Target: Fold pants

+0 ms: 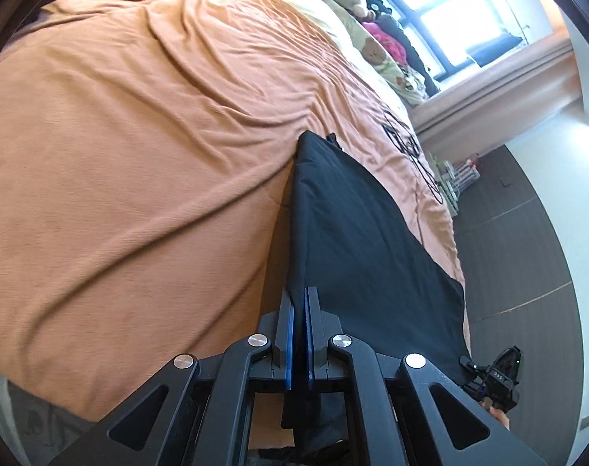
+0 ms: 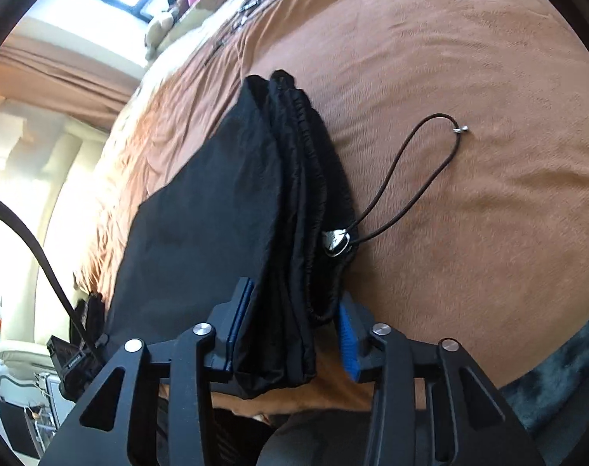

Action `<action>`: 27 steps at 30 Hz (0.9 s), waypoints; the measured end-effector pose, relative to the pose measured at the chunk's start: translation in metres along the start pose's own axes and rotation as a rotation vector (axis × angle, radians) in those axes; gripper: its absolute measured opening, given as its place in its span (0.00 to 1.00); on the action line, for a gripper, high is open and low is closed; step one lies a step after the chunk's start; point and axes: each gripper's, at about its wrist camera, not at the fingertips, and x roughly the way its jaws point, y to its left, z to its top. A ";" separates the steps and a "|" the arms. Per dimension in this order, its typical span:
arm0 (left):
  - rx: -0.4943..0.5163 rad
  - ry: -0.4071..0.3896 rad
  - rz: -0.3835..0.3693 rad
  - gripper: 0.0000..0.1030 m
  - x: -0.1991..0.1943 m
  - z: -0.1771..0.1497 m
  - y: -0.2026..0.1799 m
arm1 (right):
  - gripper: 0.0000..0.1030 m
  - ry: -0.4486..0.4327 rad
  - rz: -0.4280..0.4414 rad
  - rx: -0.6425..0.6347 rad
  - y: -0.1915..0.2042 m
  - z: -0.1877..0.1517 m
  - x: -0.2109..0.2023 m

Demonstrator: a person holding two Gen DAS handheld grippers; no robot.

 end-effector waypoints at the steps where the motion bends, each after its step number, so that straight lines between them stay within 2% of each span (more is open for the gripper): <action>1: -0.001 -0.003 0.008 0.04 -0.003 0.000 0.003 | 0.37 0.005 -0.011 -0.010 0.001 0.003 -0.001; 3: -0.001 -0.007 0.019 0.03 -0.006 0.001 0.007 | 0.43 0.005 -0.041 -0.023 -0.001 0.002 -0.009; 7: -0.001 -0.006 0.041 0.02 -0.008 0.001 0.012 | 0.43 -0.021 -0.047 -0.034 -0.001 0.010 -0.026; 11: 0.014 0.038 0.058 0.02 -0.001 0.001 0.017 | 0.43 -0.050 -0.060 -0.057 -0.002 0.027 -0.029; 13: 0.031 0.048 0.079 0.02 0.002 0.001 0.014 | 0.43 -0.062 -0.052 -0.059 -0.001 0.040 -0.026; 19: 0.018 0.067 0.074 0.03 0.007 0.002 0.017 | 0.43 -0.068 0.014 -0.130 0.021 0.070 -0.013; 23: 0.016 0.064 0.074 0.04 0.006 0.003 0.017 | 0.43 -0.042 -0.002 -0.195 0.031 0.082 0.008; 26: 0.018 0.060 0.085 0.15 0.004 0.003 0.017 | 0.43 -0.012 -0.040 -0.211 0.033 0.086 0.023; 27: 0.018 0.054 0.088 0.24 0.003 0.004 0.018 | 0.43 -0.001 -0.054 -0.220 0.033 0.089 0.029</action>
